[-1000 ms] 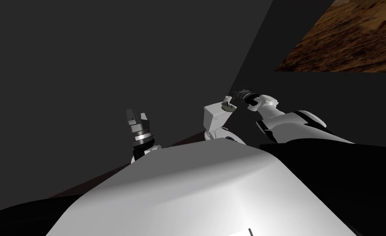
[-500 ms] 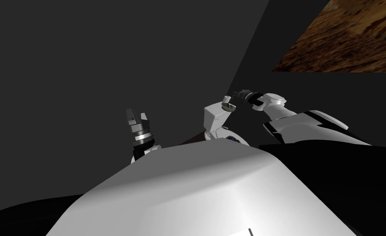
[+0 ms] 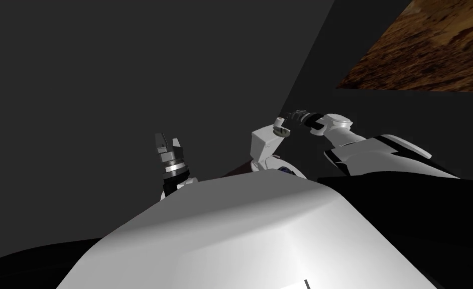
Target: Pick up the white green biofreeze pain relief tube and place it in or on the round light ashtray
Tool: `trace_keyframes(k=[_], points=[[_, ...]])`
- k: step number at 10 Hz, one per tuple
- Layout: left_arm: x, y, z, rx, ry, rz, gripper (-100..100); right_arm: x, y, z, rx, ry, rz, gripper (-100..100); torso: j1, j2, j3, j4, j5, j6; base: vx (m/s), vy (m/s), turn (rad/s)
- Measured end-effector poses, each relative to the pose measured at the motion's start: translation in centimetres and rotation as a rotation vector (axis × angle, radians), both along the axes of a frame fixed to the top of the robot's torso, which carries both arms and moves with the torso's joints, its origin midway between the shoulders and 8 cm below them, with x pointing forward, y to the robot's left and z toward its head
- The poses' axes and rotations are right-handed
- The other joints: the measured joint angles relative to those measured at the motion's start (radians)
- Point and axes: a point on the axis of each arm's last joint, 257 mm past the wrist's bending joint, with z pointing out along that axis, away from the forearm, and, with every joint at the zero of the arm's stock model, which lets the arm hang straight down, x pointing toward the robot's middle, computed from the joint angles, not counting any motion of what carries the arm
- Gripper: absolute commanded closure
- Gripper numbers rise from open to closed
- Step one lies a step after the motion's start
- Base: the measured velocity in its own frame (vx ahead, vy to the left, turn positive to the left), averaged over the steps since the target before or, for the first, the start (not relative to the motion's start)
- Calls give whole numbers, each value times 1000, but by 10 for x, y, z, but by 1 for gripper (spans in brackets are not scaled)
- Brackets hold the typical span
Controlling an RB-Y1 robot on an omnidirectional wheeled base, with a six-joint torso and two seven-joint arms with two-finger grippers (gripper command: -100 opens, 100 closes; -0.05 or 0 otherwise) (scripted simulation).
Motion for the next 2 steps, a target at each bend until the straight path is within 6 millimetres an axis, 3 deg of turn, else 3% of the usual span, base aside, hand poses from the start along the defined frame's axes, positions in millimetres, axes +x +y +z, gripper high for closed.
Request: trace_keyframes(k=[2], points=[[0, 0, 0, 0, 0, 0, 0, 0, 0, 0, 0, 0, 0, 0, 0, 0, 0, 0, 0, 0, 0, 0, 0]])
